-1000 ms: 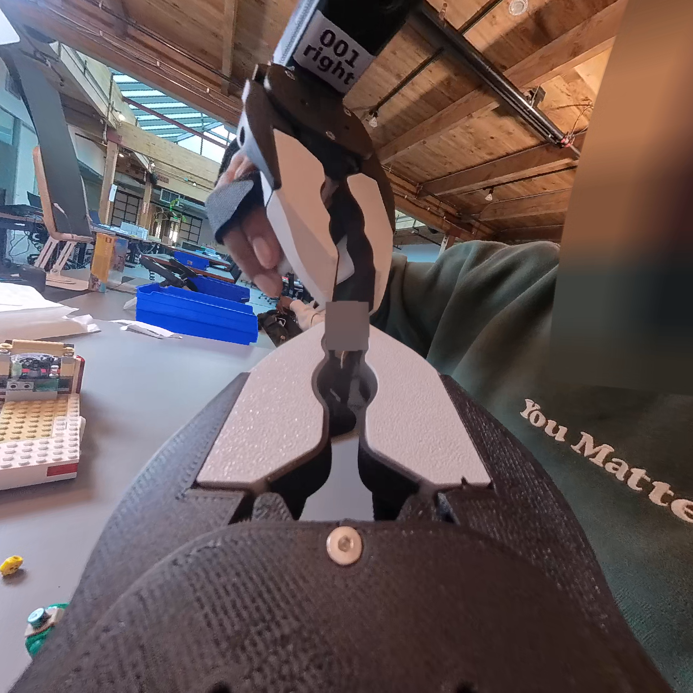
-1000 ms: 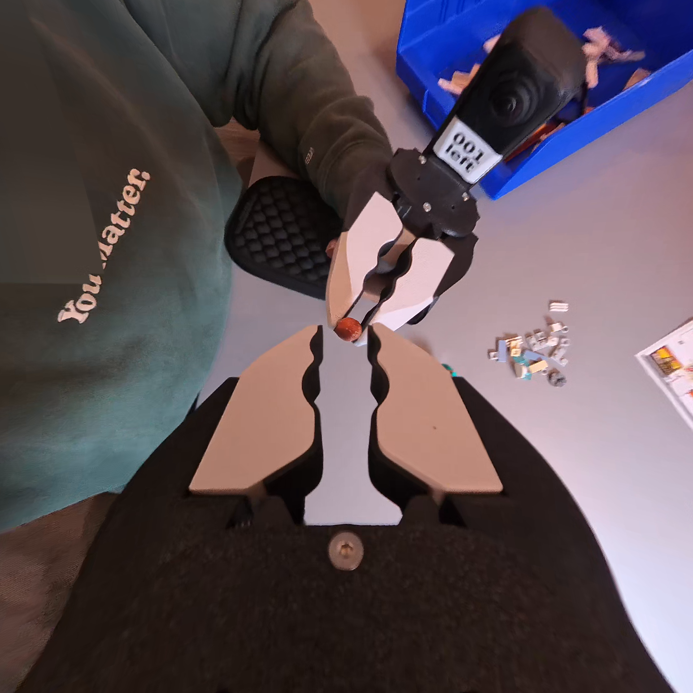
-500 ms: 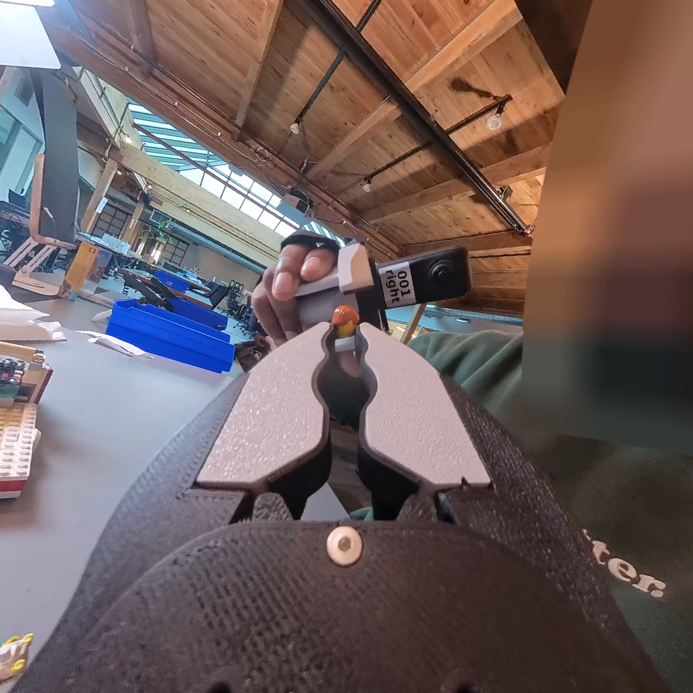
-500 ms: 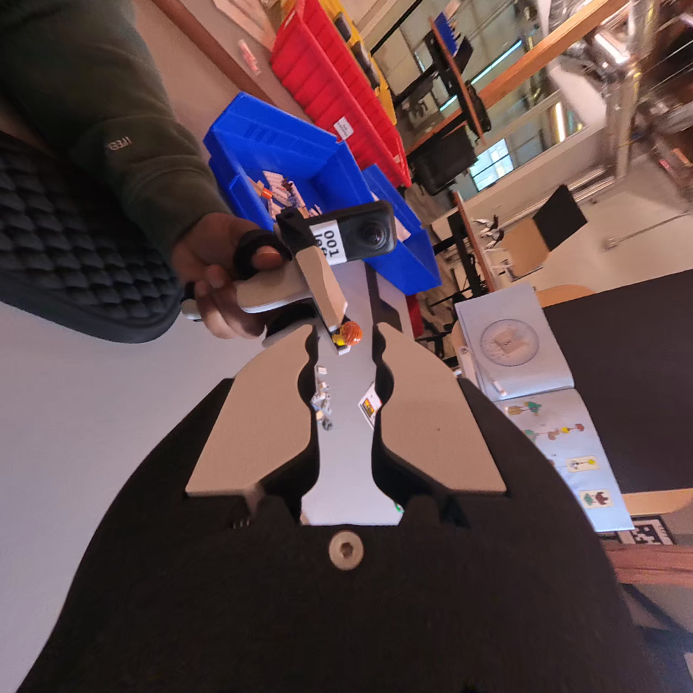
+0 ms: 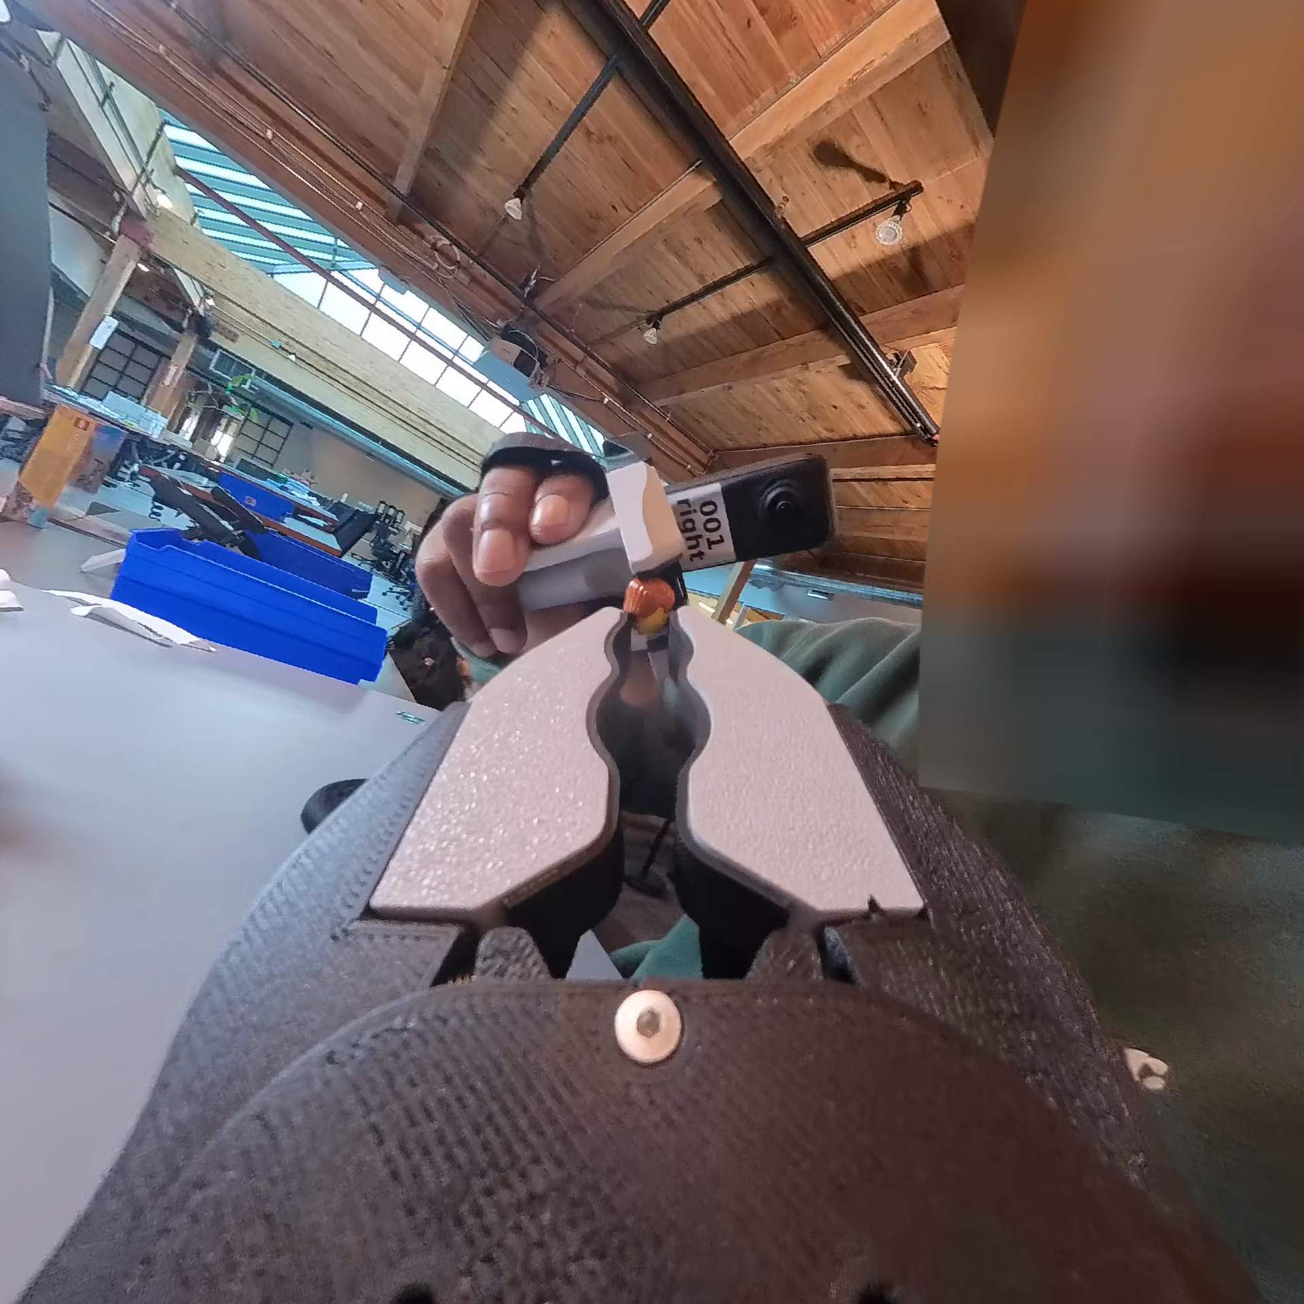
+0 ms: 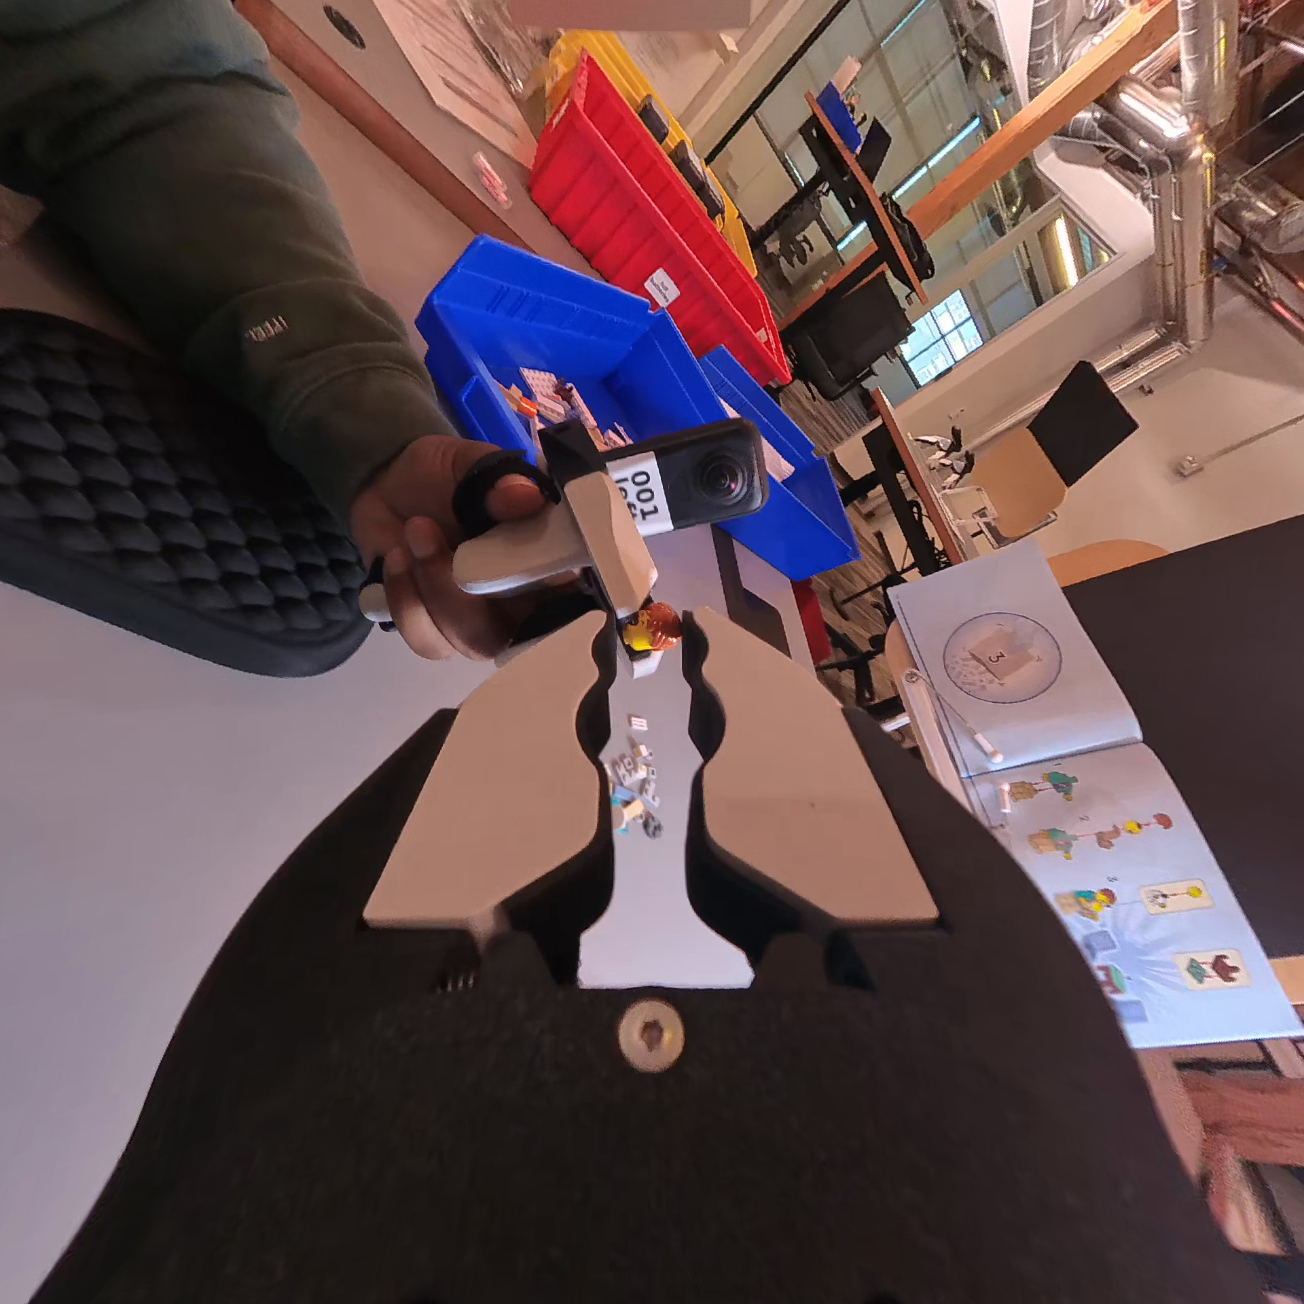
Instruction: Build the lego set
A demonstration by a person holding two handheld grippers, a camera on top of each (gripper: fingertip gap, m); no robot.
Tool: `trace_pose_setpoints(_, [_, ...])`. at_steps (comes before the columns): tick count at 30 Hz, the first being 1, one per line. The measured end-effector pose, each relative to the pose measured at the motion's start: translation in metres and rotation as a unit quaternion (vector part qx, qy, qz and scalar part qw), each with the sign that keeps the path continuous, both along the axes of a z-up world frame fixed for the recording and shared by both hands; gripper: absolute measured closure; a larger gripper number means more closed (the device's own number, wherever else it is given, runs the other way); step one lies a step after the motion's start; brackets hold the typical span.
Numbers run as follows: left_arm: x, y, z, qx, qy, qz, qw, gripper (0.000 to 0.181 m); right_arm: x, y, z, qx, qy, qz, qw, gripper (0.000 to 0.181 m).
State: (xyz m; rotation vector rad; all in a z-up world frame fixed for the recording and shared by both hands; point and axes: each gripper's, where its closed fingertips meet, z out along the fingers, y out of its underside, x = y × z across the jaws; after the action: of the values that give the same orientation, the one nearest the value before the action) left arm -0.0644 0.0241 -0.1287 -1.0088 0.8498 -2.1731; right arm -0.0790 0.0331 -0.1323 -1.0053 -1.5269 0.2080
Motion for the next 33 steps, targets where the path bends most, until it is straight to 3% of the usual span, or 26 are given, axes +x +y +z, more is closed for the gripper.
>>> trace_pose_setpoints(8, [-0.001, 0.000, 0.000, -0.017, -0.006, -0.018, 1.000, 0.171, -0.001, 0.001, -0.001, -0.056, 0.047, -0.006, 0.997, 0.165])
trace_pose_setpoints(21, [0.003, 0.013, -0.005, 0.037, 0.022, 0.091, 0.995, 0.172, 0.005, 0.012, -0.004, -0.044, 0.075, -0.058, 0.995, 0.165])
trace_pose_setpoints(33, [0.004, 0.015, -0.007, 0.052, 0.048, 0.084, 0.994, 0.169, 0.005, 0.012, -0.007, -0.068, 0.089, -0.046, 0.993, 0.166])
